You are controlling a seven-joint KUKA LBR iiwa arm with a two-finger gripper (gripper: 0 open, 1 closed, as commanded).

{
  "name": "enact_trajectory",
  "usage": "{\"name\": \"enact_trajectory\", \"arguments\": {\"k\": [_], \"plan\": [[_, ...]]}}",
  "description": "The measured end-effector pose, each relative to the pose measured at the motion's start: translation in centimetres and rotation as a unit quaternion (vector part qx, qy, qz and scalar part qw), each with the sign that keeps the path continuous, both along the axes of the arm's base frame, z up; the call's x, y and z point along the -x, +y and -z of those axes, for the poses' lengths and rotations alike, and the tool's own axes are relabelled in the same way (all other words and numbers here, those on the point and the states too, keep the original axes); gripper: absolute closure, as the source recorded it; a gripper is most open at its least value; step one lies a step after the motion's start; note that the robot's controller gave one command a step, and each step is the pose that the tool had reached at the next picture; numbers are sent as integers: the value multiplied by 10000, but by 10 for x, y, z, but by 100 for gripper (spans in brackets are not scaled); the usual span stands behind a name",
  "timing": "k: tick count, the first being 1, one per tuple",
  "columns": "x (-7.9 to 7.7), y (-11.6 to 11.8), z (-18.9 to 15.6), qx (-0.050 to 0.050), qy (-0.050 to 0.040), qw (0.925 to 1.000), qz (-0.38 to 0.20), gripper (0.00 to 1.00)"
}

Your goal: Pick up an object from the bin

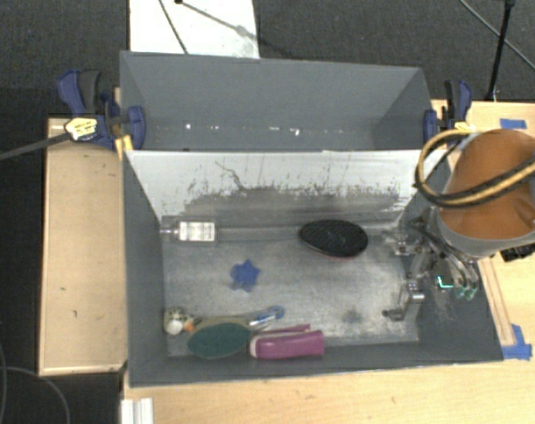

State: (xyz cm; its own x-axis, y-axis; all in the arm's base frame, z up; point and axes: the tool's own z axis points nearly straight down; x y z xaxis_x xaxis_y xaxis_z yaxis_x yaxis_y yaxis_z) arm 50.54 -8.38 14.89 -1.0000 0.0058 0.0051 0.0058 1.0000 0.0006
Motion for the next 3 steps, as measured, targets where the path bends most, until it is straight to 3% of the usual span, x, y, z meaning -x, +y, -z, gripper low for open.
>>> {"name": "enact_trajectory", "arguments": {"k": [1, 2, 3], "plan": [[-85, 46, 26, -6, -58, 9981, -611, 0], [-93, 57, 73, 10, -163, 9989, -442, 0], [-90, 56, 73, 8, -96, 9989, -461, 100]]}}
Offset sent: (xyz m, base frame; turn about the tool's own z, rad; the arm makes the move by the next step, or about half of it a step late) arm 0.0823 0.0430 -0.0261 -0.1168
